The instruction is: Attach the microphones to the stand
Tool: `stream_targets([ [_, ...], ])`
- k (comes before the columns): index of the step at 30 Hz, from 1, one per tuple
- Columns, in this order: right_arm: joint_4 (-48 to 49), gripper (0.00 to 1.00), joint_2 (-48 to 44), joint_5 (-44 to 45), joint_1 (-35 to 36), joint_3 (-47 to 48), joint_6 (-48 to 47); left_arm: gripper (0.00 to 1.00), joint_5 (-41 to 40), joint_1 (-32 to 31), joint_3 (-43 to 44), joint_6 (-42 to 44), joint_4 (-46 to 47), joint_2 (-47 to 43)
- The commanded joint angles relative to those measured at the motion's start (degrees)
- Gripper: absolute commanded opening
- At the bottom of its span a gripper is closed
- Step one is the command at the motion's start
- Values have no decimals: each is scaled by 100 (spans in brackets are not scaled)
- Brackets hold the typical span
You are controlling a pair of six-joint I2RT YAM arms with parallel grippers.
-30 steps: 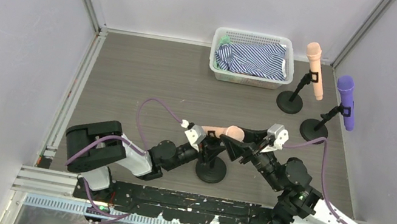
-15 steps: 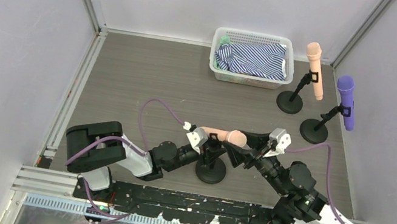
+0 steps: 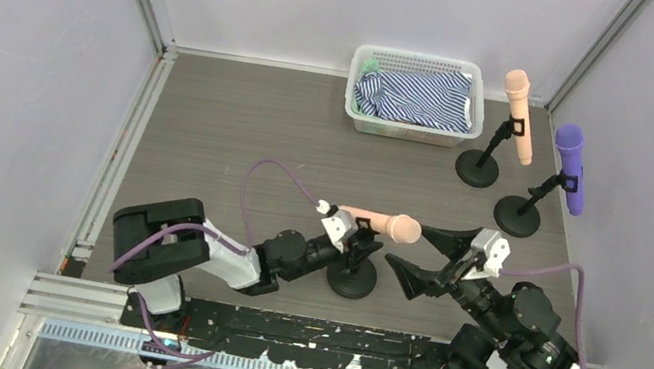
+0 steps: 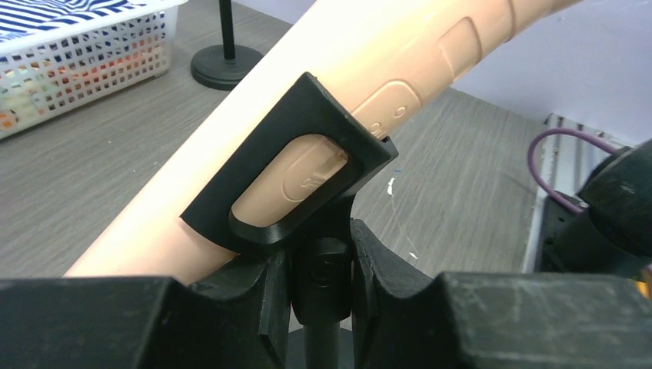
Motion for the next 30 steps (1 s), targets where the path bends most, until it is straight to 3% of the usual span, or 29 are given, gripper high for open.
stream_targets([
  [1,-590,88,-283,392,22,248,-68,0,-549,-12,752,715,17,145],
  [6,-1120,88,-602,607,26,518,-49,0,-771,19,1704,1632,687,853],
  [17,-1814,88,-970,472,27,846,21,0,110,541,4927,1578,312,3233],
  [30,-1969,89,-944,496,29,999,-189,0,1088,1011,8285,1434,-1995,5008],
])
